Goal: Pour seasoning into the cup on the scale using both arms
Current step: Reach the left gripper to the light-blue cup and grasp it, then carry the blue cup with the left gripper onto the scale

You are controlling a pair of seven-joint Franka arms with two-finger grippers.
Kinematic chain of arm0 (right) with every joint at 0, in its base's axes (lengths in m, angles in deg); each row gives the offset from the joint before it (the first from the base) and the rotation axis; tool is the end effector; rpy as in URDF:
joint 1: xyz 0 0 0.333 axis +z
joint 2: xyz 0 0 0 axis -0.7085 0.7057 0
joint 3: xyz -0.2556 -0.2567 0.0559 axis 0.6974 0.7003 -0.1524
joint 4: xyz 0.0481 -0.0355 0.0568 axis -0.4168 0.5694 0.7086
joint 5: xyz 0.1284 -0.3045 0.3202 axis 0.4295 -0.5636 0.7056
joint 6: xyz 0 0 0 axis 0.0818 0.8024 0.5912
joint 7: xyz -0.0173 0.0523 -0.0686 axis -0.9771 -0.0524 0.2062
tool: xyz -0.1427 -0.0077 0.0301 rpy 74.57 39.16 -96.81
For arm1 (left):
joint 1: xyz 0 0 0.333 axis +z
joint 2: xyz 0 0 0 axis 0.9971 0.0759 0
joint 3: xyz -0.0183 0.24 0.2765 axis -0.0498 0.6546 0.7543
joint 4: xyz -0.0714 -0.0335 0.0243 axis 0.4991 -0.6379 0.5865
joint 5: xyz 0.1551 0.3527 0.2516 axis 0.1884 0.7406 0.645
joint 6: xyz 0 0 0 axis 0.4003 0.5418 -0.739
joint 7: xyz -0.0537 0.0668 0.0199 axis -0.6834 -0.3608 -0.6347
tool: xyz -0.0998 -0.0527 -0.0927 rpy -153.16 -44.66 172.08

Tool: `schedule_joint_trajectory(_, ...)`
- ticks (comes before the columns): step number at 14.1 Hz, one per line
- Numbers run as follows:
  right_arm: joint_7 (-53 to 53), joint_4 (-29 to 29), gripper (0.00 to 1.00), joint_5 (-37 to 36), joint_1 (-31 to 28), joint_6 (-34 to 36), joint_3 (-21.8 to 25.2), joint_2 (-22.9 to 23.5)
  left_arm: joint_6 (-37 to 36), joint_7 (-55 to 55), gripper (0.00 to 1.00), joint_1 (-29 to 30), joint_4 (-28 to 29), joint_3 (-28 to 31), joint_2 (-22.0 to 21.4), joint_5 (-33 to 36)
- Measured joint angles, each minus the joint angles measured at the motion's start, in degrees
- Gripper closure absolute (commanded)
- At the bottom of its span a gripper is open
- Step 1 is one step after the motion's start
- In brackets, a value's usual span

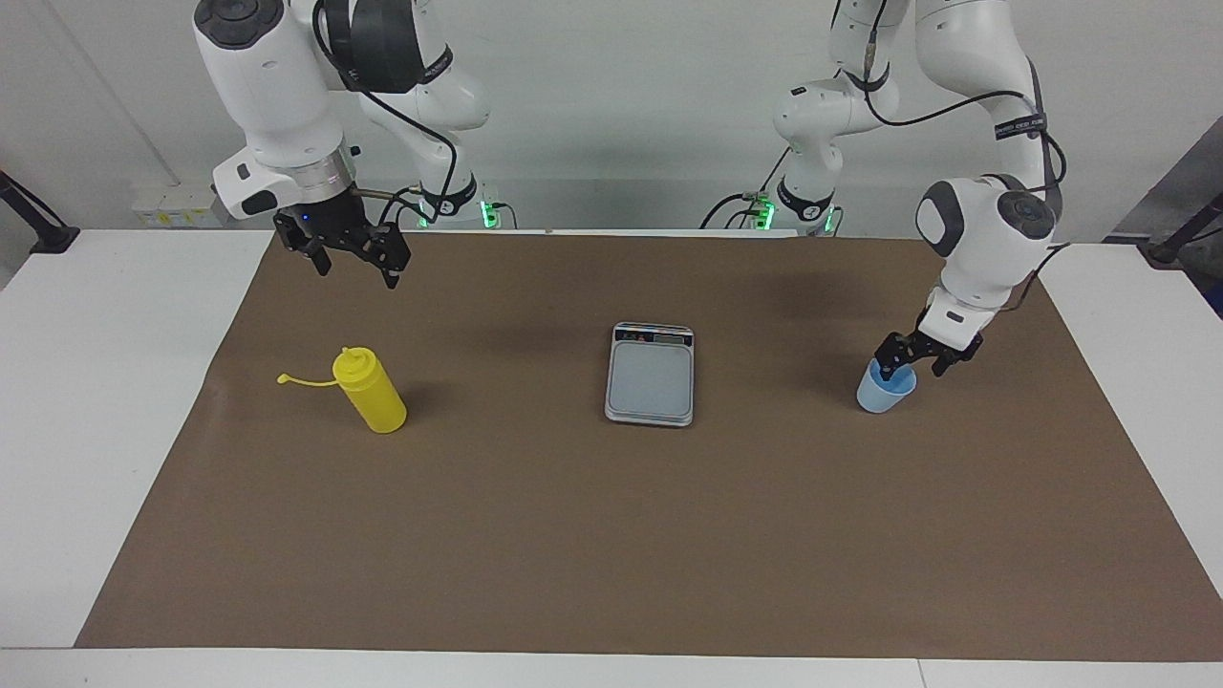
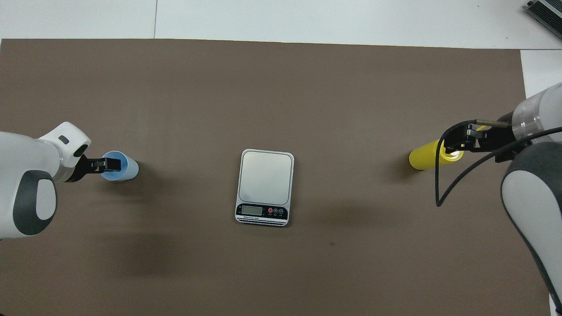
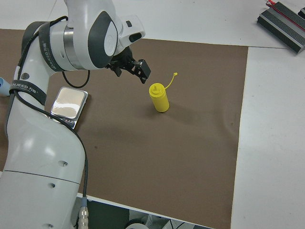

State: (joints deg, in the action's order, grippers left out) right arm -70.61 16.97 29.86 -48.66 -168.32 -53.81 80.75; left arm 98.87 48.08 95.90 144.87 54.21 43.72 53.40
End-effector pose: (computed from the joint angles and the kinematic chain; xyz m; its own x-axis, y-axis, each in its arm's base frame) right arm 0.6181 0.0414 0.5952 0.9787 -0.2040 -0.0246 -0.2022 -0.9775 0.0598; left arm 0.5892 0.0110 0.3158 0.9972 0.0421 0.0618 0.0407 -0.9989 0.0236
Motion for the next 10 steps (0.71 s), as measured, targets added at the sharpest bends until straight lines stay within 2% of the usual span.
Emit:
schedule_joint_trajectory(1,0.0,0.0,0.0,0.0,0.0,0.0,0.0,0.0,0.2,0.0,0.92,0.0,0.0,0.0,0.5,0.0)
schedule_joint_trajectory(2,0.0,0.0,0.0,0.0,0.0,0.0,0.0,0.0,0.3,0.0,1.0,0.0,0.0,0.0,0.8,0.0)
schedule_joint_trajectory(7,0.0,0.0,0.0,0.0,0.0,0.0,0.0,0.0,-0.2,0.0,1.0,-0.1,-0.4,-0.5,0.9,-0.1)
schedule_joint_trajectory(10,0.0,0.0,0.0,0.0,0.0,0.0,0.0,0.0,-4.6,0.0,1.0,-0.1,-4.6,-0.7,0.8,-0.2)
